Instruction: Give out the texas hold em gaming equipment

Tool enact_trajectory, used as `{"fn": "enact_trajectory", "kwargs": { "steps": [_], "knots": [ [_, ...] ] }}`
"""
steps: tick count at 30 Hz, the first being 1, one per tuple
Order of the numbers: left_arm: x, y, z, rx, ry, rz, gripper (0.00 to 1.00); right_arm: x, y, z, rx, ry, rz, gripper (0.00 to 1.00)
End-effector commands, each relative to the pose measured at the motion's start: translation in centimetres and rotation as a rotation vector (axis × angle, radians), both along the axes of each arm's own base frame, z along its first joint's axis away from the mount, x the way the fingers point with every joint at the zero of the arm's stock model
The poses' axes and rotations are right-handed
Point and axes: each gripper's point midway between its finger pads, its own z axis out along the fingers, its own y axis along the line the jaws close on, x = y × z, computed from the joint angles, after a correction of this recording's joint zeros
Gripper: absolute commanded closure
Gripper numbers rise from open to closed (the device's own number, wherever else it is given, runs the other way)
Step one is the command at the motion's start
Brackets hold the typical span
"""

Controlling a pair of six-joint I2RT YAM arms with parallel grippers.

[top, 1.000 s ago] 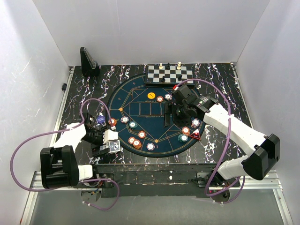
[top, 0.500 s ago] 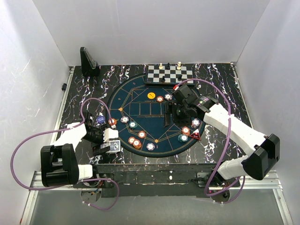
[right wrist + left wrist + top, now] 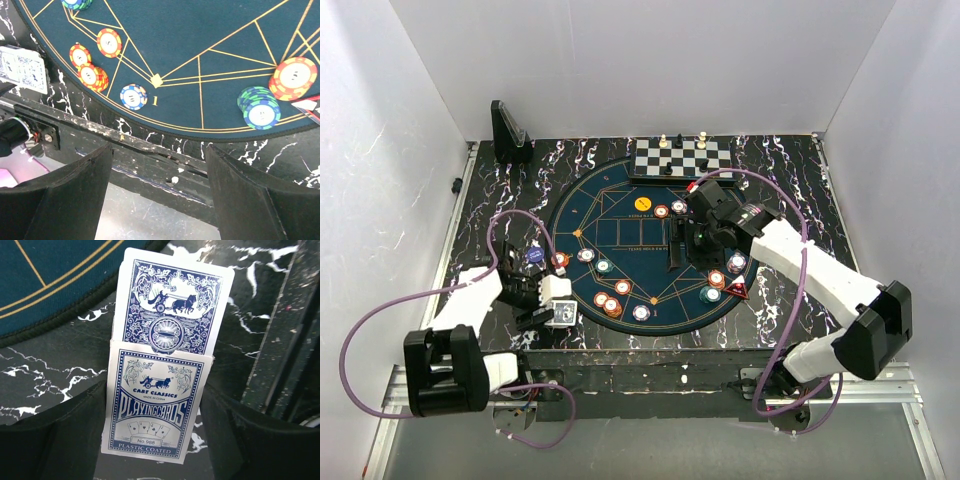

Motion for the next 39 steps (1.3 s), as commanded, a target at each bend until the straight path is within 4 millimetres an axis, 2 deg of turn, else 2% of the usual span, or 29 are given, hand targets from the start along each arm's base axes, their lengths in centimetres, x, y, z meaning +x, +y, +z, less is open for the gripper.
{"fn": "enact_trajectory", "kwargs": {
  "steps": [1, 5, 8, 11, 14, 20, 26, 34, 39],
  "knots": [
    [-0.1, -1.8, 4.3, -0.103, -0.014, 0.021, 0.61, 0.6, 2.6, 1.3, 0.105, 0.003, 0.055, 0.19],
    [-0.8, -2.7, 6.4, -0.155, 0.035, 0.041, 0.8, 0.5, 4.4, 1.5, 0.169, 0.043, 0.089, 0.19],
    [-0.8, -3.3, 7.7, -0.194, 0.057, 0.07, 0.88, 0.2, 5.7, 2.4, 0.236, 0.063, 0.125, 0.19],
    [0.5, -3.9, 9.5, -0.236, 0.044, 0.11, 0.93, -0.1, 7.2, 4.2, 0.332, 0.065, 0.164, 0.16],
    [3.1, -4.6, 12.5, -0.297, 0.009, 0.159, 0.99, -0.5, 9.2, 6.4, 0.481, 0.066, 0.211, 0.13],
    [7.9, -5.6, 17.6, -0.364, -0.065, 0.272, 1.0, 0.8, 11.9, 9.8, 0.628, 0.048, 0.244, 0.11],
    [7.9, -7.9, 20.4, -0.39, -0.077, 0.25, 1.0, 2.7, 14.8, 12.3, 0.731, 0.06, 0.265, 0.09],
    [8.1, -9.3, 22.8, -0.414, -0.069, 0.235, 1.0, 4.1, 16.7, 11.9, 0.74, 0.097, 0.275, 0.08],
    [8.3, -9.8, 23.3, -0.411, -0.077, 0.226, 1.0, 4.1, 17.6, 12.1, 0.762, 0.099, 0.292, 0.08]
  ]
}}
